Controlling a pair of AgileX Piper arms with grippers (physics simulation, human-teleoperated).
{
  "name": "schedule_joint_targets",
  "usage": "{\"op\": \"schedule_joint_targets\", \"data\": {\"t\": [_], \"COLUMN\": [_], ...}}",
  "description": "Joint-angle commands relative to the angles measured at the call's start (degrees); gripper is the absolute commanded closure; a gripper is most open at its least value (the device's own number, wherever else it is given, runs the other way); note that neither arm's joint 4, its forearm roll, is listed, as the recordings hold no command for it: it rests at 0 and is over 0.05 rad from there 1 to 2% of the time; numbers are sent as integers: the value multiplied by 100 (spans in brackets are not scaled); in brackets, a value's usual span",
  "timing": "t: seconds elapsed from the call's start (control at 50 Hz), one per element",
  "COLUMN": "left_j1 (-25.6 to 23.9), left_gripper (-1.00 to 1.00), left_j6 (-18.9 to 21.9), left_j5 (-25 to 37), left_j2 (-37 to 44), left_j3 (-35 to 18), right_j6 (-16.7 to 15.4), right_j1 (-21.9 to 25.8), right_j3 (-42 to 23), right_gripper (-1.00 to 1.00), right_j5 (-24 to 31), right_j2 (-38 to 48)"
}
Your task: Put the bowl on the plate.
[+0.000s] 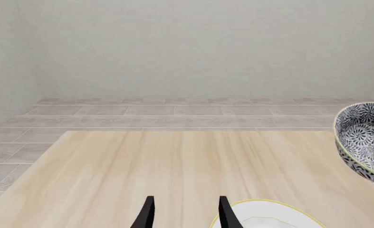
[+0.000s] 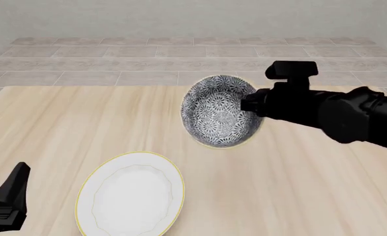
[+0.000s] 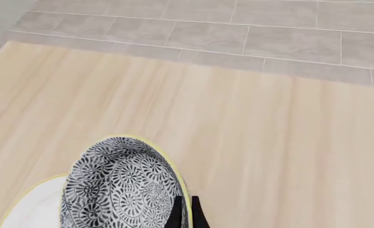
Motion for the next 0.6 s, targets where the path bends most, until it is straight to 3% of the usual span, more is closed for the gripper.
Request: {"op": "schedule_joint_targets", "data": {"t": [0.02,0.28,0.6], "left_j1": [0,0,0], "left_gripper": [-100,-100,-100], "left_j6": [0,0,0], "left_j5": [0,0,0], "left_j2": [0,0,0], "left_j3": [0,0,0], "right_j6": [134,344,385], "right_j1": [297,631,926], "right_j3": [-444,-649,-939], "right_gripper": [100,100,100], "right_j5": [107,-55,-53], "right_j2": [146,496,793]}}
